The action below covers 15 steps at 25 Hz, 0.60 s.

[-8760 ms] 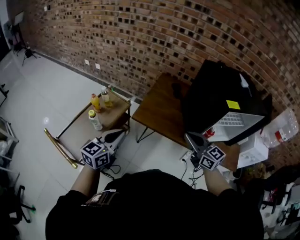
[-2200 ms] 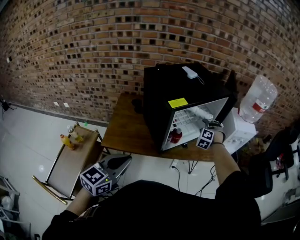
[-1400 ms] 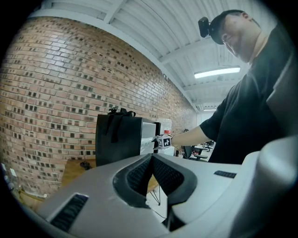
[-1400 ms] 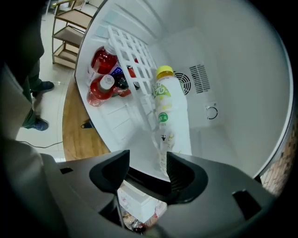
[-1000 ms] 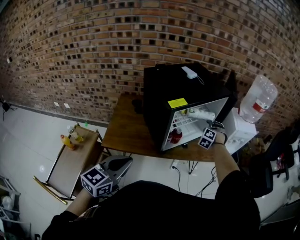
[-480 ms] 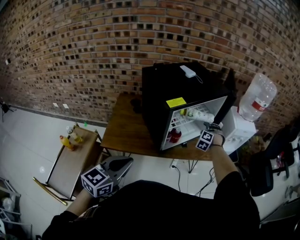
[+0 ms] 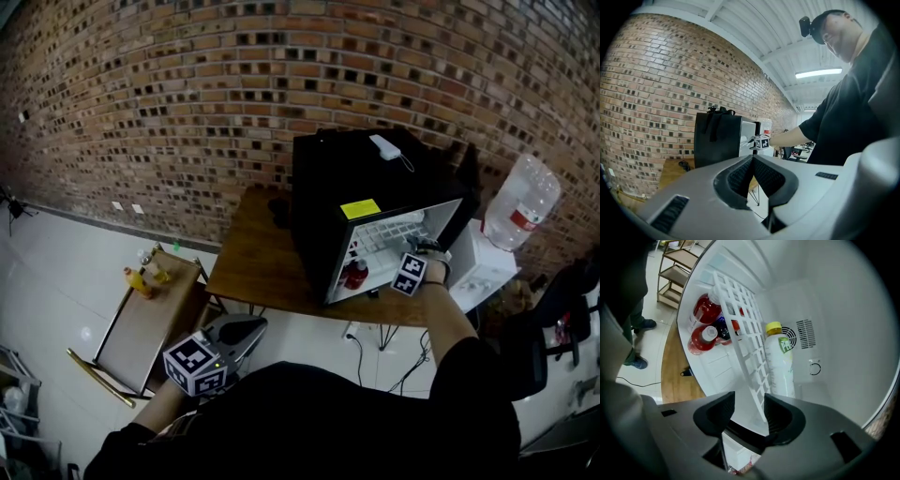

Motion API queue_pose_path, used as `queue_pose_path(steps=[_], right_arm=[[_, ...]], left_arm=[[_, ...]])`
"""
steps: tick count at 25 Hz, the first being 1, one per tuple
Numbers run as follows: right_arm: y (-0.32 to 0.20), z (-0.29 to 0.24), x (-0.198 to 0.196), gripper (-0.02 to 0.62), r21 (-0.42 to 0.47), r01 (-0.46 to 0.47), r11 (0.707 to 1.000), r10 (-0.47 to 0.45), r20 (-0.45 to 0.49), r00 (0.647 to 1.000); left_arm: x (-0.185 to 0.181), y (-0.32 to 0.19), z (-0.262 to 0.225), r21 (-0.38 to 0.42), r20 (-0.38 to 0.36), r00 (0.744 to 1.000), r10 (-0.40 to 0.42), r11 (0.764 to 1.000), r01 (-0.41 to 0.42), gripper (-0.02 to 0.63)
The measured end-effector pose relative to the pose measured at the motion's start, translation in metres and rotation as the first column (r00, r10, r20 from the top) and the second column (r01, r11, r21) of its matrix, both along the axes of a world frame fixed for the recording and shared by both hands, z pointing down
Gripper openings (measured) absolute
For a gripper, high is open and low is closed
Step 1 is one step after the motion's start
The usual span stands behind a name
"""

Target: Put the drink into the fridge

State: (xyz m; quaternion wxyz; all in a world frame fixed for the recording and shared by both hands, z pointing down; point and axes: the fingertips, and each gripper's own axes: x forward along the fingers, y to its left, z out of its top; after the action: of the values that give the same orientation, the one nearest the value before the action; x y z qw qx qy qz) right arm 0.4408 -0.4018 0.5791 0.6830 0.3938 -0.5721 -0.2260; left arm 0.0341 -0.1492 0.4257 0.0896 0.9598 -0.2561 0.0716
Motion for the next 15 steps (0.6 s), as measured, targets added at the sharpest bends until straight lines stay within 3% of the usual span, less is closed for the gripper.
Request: queue_pose_path(steps=[9, 12, 14, 15], right_arm=[[0.024, 0.007, 0.004, 0.183, 0.003, -0.025, 1.0, 0.025, 0.062, 0.998], [0.044, 0.003, -0.012, 0.183, 0.021, -0.03, 0.999, 0.025, 0.211, 0.977], [0.065, -0.006, -0.037, 0.183, 0.033, -0.023, 0.999, 0.008, 0.401, 0.916], [0.077, -0.013, -0.052, 0.183, 0.042, -0.017, 0.999, -0.007, 0.506, 0.862]], left_arm=[[0.004, 0.002, 0.0, 0.006, -0.005, 1.0, 0.022, 1.0, -0.022, -0.005], [0.007, 0.002, -0.002, 0.005, -0.009, 0.999, 0.031, 1.0, -0.031, -0.005], [0.01, 0.0, -0.002, 0.005, -0.012, 0.999, 0.038, 0.999, -0.038, -0.005], [0.011, -0.001, -0.001, 0.006, -0.016, 0.999, 0.044, 0.999, -0.044, -0.005]])
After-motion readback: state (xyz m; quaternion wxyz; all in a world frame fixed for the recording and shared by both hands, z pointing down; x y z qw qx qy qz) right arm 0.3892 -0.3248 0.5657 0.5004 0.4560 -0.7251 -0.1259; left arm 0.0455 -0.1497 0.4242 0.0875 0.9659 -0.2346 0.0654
